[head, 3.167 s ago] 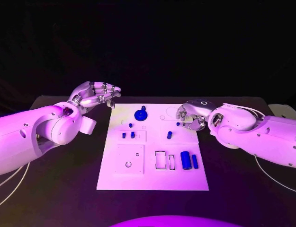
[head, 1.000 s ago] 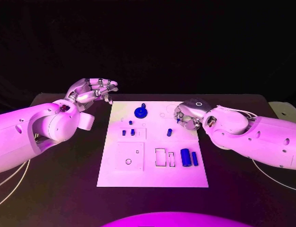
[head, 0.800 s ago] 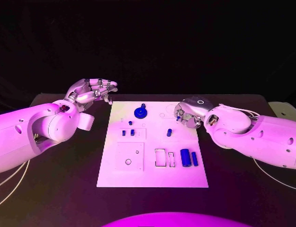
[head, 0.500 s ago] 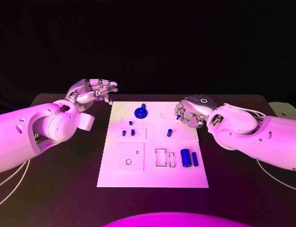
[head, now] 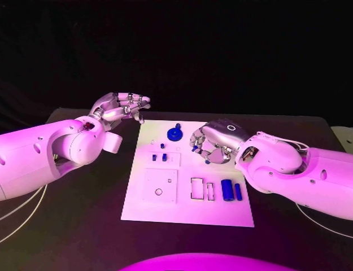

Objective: Assemble the parts on the task board

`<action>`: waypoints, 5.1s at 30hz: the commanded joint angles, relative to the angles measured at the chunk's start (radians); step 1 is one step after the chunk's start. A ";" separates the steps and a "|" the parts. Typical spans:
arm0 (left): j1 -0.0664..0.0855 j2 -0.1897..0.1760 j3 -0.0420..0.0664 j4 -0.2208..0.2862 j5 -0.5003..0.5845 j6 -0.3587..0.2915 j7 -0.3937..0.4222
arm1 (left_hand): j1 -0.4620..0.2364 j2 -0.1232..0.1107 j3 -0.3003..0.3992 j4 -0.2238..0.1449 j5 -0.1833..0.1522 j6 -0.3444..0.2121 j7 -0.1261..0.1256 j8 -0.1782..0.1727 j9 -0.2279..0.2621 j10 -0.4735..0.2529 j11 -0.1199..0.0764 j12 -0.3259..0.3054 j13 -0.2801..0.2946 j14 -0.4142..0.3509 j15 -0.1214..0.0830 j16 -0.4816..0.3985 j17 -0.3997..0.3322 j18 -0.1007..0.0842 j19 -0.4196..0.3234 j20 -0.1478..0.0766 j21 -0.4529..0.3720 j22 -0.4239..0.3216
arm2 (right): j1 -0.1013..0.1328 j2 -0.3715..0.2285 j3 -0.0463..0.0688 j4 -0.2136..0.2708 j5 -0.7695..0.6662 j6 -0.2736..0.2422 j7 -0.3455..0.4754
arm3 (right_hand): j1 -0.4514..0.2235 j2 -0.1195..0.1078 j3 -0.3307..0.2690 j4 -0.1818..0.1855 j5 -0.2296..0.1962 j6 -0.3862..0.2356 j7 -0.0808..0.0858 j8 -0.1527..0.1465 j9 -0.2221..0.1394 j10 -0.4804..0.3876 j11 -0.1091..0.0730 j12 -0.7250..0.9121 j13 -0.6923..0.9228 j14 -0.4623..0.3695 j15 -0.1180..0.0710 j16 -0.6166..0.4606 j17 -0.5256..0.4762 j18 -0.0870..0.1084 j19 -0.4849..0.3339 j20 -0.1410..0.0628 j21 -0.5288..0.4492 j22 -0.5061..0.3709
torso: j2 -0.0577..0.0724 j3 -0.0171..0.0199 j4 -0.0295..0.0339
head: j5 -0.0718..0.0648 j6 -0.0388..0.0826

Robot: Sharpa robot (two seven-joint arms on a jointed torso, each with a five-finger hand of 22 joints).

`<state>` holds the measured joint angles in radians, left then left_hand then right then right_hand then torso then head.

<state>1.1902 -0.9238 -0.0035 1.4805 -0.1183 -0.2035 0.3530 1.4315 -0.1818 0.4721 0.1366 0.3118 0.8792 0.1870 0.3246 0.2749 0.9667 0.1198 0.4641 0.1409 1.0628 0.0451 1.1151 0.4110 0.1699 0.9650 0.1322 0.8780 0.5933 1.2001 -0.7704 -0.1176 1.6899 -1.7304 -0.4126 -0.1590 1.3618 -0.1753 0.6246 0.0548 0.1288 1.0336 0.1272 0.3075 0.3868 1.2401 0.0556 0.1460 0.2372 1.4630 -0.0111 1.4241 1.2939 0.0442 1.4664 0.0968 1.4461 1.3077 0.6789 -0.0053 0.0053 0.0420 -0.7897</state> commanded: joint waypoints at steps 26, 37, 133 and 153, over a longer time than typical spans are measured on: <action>0.001 0.026 0.001 0.012 0.004 0.017 0.002 | -0.001 -0.007 0.000 -0.008 0.001 -0.008 0.001 -0.002 -0.001 -0.007 0.000 0.006 0.002 -0.007 -0.001 -0.007 -0.002 0.013 -0.005 0.000 -0.006 -0.001 | -0.103 0.163 -0.023 -0.075 0.004 0.039 0.028 | -0.012 0.003 0.001 -0.007 -0.002 0.002 0.001 0.005 0.001 0.005 0.002 -0.009 -0.002 0.049 -0.007 -0.002 -0.002 -0.017 0.051 -0.010 0.002 0.212 | 0.002 0.0003 -0.0030 | 0.078 -0.038; 0.001 0.028 0.001 0.012 0.005 0.018 0.000 | -0.003 -0.007 0.000 -0.008 0.001 -0.008 0.001 -0.002 -0.001 -0.008 0.001 0.007 0.003 -0.008 0.000 -0.007 -0.002 0.013 -0.006 0.001 -0.006 -0.002 | -0.113 0.179 -0.026 -0.088 0.002 0.051 0.031 | -0.016 0.004 0.000 -0.006 -0.002 0.001 0.001 0.004 0.002 0.006 0.003 -0.011 -0.002 0.049 -0.006 -0.003 -0.003 -0.017 0.052 -0.010 0.004 0.213 | 0.002 0.0008 -0.0012 | 0.082 -0.045; 0.000 0.016 0.000 0.005 0.004 0.033 -0.010 | -0.007 -0.004 0.002 -0.009 0.001 -0.009 0.001 -0.001 0.000 -0.012 0.001 0.014 0.005 -0.009 0.000 -0.008 -0.004 0.014 -0.007 0.003 -0.009 -0.004 | -0.021 -0.063 0.004 -0.042 0.010 0.143 0.022 | -0.090 -0.070 -0.081 0.010 0.000 -0.113 0.020 -0.086 -0.027 -0.149 0.041 -0.070 -0.057 0.038 0.026 -0.024 -0.044 0.004 0.011 0.020 -0.101 0.176 | 0.000 -0.0003 -0.0061 | 0.040 -0.017; 0.000 0.013 0.000 0.005 0.004 0.033 -0.012 | -0.009 -0.003 0.003 -0.010 0.001 -0.008 0.001 0.000 0.001 -0.012 0.001 0.017 0.006 -0.009 0.000 -0.008 -0.004 0.014 -0.007 0.003 -0.010 -0.004 | -0.037 -0.017 -0.004 -0.094 -0.001 0.174 0.012 | -0.069 -0.037 -0.049 0.008 0.004 -0.068 0.017 -0.068 -0.019 -0.091 0.030 -0.048 -0.065 0.041 0.017 -0.022 -0.041 -0.002 0.027 0.011 -0.070 0.189 | -0.001 -0.0008 -0.0088 | 0.043 -0.023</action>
<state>1.1902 -0.9117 -0.0044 1.4843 -0.1183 -0.1868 0.3367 1.4315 -0.1818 0.4749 0.1338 0.3118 0.8792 0.1870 0.3247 0.2750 0.9596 0.1198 0.4755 0.1459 1.0629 0.0451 1.1113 0.4081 0.1698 0.9650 0.1322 0.8741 0.5907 1.1652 -0.7880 -0.1200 1.5971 -1.7147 -0.2608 -0.1451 1.2901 -0.2186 0.5700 0.0632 0.1312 0.9578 0.1464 0.2359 0.3667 1.1447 0.0850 0.0958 0.1732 1.4631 0.0108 1.4048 1.2519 0.0455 1.4625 0.1113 1.3727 1.3077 0.6787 -0.0065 -0.0026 0.0850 -0.8131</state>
